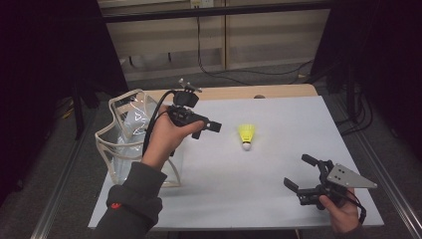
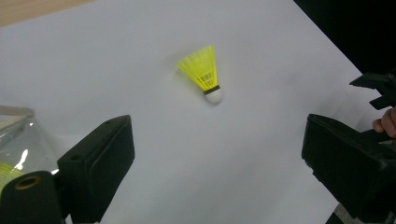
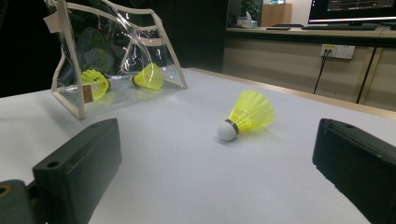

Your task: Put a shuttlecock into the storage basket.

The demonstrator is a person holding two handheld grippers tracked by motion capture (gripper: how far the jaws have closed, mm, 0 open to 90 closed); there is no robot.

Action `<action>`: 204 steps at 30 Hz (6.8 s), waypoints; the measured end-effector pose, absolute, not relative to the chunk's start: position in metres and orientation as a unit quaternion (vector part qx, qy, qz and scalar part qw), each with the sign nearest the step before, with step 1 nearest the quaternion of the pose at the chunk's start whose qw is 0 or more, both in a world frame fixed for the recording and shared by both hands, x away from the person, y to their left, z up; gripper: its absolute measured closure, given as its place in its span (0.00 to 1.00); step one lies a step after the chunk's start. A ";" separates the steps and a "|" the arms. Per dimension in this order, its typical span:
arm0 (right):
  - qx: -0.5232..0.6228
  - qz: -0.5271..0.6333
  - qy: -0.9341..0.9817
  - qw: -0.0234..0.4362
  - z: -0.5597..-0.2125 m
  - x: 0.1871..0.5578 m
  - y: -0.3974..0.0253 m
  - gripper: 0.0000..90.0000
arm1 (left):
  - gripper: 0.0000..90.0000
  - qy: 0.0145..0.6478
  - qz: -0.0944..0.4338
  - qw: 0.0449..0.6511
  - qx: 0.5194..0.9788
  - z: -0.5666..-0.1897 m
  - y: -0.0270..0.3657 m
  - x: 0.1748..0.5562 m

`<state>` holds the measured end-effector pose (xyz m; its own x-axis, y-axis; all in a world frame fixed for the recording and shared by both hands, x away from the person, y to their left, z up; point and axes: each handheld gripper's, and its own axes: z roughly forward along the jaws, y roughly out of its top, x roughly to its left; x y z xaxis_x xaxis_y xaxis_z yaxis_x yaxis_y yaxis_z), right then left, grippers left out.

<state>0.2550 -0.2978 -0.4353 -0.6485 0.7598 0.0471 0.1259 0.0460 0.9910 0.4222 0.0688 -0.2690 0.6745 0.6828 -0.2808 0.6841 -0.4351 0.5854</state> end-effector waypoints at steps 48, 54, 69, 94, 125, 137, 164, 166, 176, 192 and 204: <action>0.327 0.609 0.673 0.263 -0.435 0.255 -0.299 0.01 | 0.09 0.409 0.008 0.342 0.846 -0.328 0.030 0.423; 0.327 0.608 0.674 0.263 -0.435 0.255 -0.300 0.01 | 0.09 0.409 0.011 0.341 0.846 -0.334 0.027 0.424; 0.327 0.609 0.673 0.262 -0.435 0.255 -0.300 0.01 | 0.09 0.417 0.015 0.338 0.844 -0.349 0.016 0.425; 0.328 0.608 0.674 0.262 -0.435 0.255 -0.300 0.01 | 0.09 0.422 0.023 0.330 0.844 -0.369 -0.001 0.427; 0.328 0.609 0.673 0.262 -0.435 0.254 -0.301 0.01 | 0.08 0.433 0.041 0.323 0.841 -0.393 -0.016 0.436; 0.330 0.609 0.672 0.263 -0.435 0.254 -0.302 0.01 | 0.08 0.437 0.046 0.325 0.837 -0.402 -0.022 0.438; 0.330 0.609 0.673 0.261 -0.435 0.254 -0.301 0.01 | 0.10 0.452 0.071 0.324 0.828 -0.419 -0.034 0.445; 0.329 0.608 0.673 0.262 -0.435 0.254 -0.301 0.01 | 0.10 0.452 0.072 0.320 0.830 -0.422 -0.035 0.445; 0.330 0.609 0.672 0.263 -0.435 0.254 -0.302 0.01 | 0.12 0.450 0.074 0.319 0.831 -0.431 -0.042 0.447; 0.332 0.609 0.670 0.263 -0.434 0.254 -0.304 0.01 | 0.22 0.455 0.078 0.332 0.823 -0.446 -0.056 0.453; 0.331 0.609 0.671 0.264 -0.435 0.254 -0.304 0.01 | 0.66 0.441 0.066 0.349 0.824 -0.447 -0.057 0.454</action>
